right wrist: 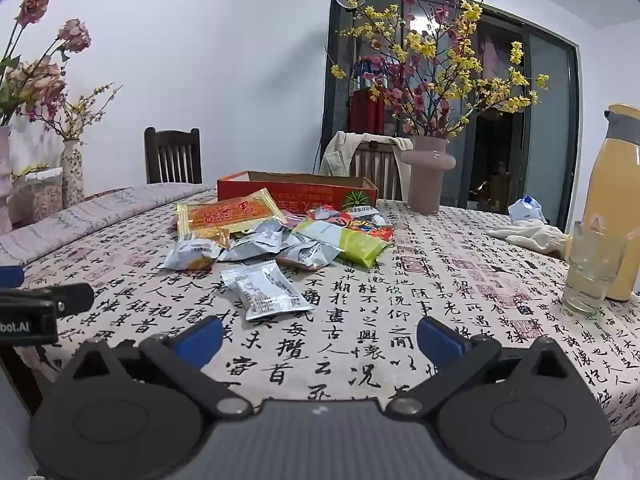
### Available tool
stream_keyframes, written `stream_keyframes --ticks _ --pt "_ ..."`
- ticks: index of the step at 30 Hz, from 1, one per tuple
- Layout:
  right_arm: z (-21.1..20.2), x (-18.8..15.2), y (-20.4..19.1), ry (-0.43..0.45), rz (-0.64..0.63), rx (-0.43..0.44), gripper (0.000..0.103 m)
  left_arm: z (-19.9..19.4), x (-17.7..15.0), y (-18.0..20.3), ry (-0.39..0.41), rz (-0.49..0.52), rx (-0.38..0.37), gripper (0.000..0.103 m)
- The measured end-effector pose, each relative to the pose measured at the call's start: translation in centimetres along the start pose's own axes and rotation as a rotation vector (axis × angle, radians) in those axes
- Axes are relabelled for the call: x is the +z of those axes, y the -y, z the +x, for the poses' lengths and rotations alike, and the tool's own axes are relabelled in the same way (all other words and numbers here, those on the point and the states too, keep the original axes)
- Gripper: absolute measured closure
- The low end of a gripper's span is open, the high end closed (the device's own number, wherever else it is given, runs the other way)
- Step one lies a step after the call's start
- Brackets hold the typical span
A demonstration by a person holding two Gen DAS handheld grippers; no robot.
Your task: Organize snacks
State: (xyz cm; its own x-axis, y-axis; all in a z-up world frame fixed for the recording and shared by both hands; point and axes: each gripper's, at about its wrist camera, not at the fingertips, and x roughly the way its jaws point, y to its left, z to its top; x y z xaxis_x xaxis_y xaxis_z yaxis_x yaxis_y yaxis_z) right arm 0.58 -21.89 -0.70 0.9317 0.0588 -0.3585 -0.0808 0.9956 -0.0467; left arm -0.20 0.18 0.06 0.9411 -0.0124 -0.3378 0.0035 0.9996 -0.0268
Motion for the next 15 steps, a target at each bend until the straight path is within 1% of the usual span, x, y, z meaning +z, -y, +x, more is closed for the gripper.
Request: stream_keyframes --ticks 1,3,4,6,7,15 --pt "0.0 0.0 0.0 -0.007 0.001 0.002 0.000 -0.2 0.0 -0.1 0.004 0.000 -0.002 0.000" --pt "-0.1 0.1 0.0 -0.009 0.006 0.005 0.000 0.1 -0.4 -0.2 -0.013 0.008 0.010 0.000" --pt "-0.2 0.1 0.0 -0.009 0.007 0.006 0.000 0.5 -0.4 0.5 -0.033 0.042 0.025 0.000" --pt "-0.4 0.2 -0.1 -0.006 0.005 0.007 0.000 0.8 -0.2 0.5 -0.041 0.028 0.021 0.000" --pt "-0.3 0.3 0.0 -0.013 0.012 0.009 0.000 0.2 -0.1 0.3 -0.024 0.028 0.019 0.000" --pt "0.4 -0.1 0.1 -0.021 0.016 0.011 0.000 0.2 0.0 0.3 -0.017 0.027 0.022 0.000"
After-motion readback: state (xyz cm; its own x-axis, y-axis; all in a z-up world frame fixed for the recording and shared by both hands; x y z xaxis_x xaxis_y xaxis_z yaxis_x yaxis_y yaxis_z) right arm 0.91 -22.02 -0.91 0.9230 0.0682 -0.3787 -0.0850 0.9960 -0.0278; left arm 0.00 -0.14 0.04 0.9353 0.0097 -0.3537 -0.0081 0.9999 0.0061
